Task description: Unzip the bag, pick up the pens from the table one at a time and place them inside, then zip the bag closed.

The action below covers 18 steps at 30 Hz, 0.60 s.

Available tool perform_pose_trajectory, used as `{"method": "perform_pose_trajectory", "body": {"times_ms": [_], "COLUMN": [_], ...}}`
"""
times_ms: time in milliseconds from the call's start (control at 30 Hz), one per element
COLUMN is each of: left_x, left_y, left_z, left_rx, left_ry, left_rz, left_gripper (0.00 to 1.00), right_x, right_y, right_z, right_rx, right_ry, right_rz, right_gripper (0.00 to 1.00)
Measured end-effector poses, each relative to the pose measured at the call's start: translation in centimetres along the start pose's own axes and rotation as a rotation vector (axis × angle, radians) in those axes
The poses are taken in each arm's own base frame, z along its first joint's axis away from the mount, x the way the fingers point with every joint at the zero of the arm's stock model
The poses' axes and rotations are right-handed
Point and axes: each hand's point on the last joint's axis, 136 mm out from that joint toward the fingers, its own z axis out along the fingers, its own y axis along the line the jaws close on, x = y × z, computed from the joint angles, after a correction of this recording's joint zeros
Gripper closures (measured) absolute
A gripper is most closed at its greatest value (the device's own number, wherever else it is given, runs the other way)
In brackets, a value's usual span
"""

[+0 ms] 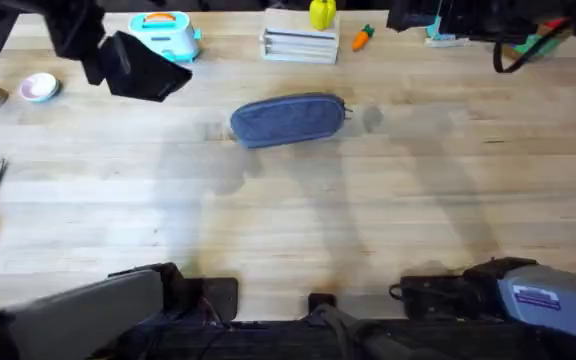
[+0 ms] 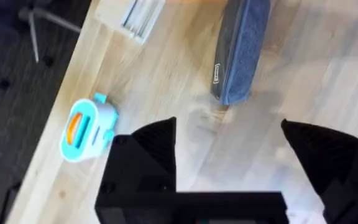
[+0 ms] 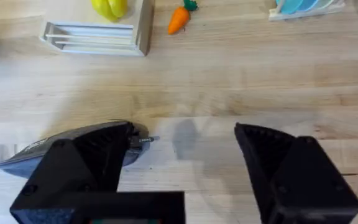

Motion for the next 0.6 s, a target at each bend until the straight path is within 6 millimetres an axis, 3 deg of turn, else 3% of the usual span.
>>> {"method": "perform_pose_trajectory", "body": {"times_ms": [267, 600], "left_x": [-1.1, 0.3], "left_y": [-1.8, -1.8], "left_z": [-3.8, -5.3], "left_rx": [-0.131, -0.252], "left_ry": [-0.001, 0.043], "left_rz": [-0.387, -0.733], "left_gripper": [0.005, 0.005], "right_x": [-0.1, -0.2], "right_y": [0.0, 0.1], "right_z": [0.0, 0.0], "right_rx": [-0.001, -0.002], "right_ry": [-0.002, -0.008], "right_rz": [0.001, 0.001], "right_gripper": [0.005, 0.005]}}
